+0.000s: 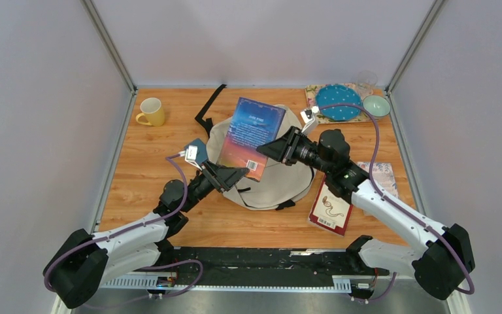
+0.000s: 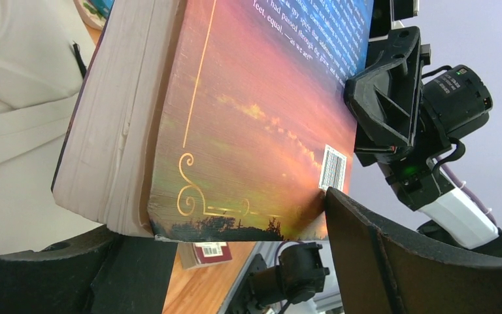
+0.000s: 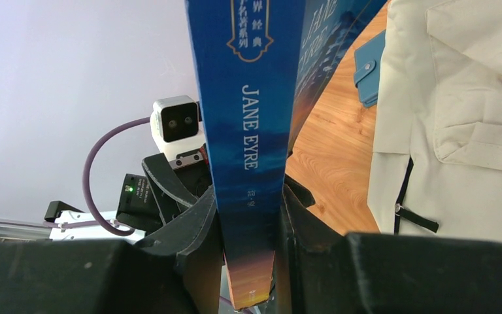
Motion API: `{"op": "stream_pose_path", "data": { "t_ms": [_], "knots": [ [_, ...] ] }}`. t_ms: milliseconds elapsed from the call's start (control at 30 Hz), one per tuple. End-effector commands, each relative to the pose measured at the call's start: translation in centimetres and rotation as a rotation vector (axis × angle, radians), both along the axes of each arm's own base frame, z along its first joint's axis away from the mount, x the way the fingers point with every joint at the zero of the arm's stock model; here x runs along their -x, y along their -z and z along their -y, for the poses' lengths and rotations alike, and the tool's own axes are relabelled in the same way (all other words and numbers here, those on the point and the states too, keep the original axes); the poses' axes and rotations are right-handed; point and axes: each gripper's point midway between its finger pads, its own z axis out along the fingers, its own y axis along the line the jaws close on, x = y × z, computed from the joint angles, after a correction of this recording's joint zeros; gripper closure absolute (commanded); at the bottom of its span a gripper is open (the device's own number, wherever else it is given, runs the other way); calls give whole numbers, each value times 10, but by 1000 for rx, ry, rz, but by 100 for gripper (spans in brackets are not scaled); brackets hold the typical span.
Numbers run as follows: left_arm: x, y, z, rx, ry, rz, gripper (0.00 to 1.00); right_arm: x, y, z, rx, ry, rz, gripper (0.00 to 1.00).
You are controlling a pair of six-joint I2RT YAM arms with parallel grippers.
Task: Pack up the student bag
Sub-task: Pick up the book from the center of the board.
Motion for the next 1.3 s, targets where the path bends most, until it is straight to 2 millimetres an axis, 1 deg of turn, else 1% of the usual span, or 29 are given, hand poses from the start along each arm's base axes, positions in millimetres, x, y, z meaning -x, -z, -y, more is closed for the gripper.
{"op": "stream_pose_path", "data": {
  "t_ms": [0,67,133,267,333,367,400,467,500,533,567,600,667,733,767,833,900,933,967,1000,1100,1200,1267],
  "knots": [
    [-25,-19,-15,-28,-152,96,15,43,-42,-6,-112,-181,61,100],
    [-25,-22,-16,-15,-156,93,15,44,-38,-6,-103,-189,46,100],
    [-25,-25,-16,14,-153,82,17,43,-29,-8,-93,-195,29,100],
    [-24,-36,-16,76,-141,80,17,48,-20,-13,-107,-244,17,100],
    [-24,-36,-16,92,-133,62,18,49,-19,-13,-128,-245,24,100],
    [-26,-37,-19,107,-143,61,19,49,-20,-11,-132,-238,35,100],
    [-25,-35,-22,121,-147,51,23,50,-18,-11,-124,-237,30,100],
    [-25,-37,-25,133,-149,56,31,51,-14,-11,-116,-243,22,100],
    [-25,-37,-25,132,-151,55,42,51,-12,-11,-116,-244,17,100],
    [-26,-35,-26,126,-156,50,49,52,-8,-11,-112,-244,6,100],
    [-27,-35,-26,126,-159,51,56,52,-7,-11,-113,-242,2,100],
    [-27,-35,-27,123,-163,51,65,52,-7,-10,-114,-241,3,100],
    [-28,-32,-27,114,-167,47,77,52,-3,-10,-112,-237,-9,100],
    [-28,-31,-26,101,-165,42,95,53,-4,-10,-116,-239,-8,100],
    [-29,-30,-25,95,-164,39,100,52,-3,-10,-116,-230,-10,100],
    [-28,-32,-22,91,-147,48,100,50,-4,-9,-121,-214,-7,96],
    [-27,-33,-20,90,-135,51,100,46,-5,-8,-128,-189,0,83],
    [-26,-33,-19,91,-124,54,100,45,-8,-7,-134,-185,9,75],
    [-26,-32,-18,91,-122,49,100,44,-10,-7,-142,-182,18,58],
    [-25,-32,-18,100,-114,42,100,44,-16,-8,-153,-182,34,56],
    [-22,-36,-18,129,-97,45,100,43,-21,-9,-168,-188,54,59],
    [-19,-45,-16,148,-77,63,100,43,-19,-12,-166,-209,52,60],
    [-17,-46,-12,158,-45,55,100,41,-16,-14,-164,-207,41,52]
  ]
}}
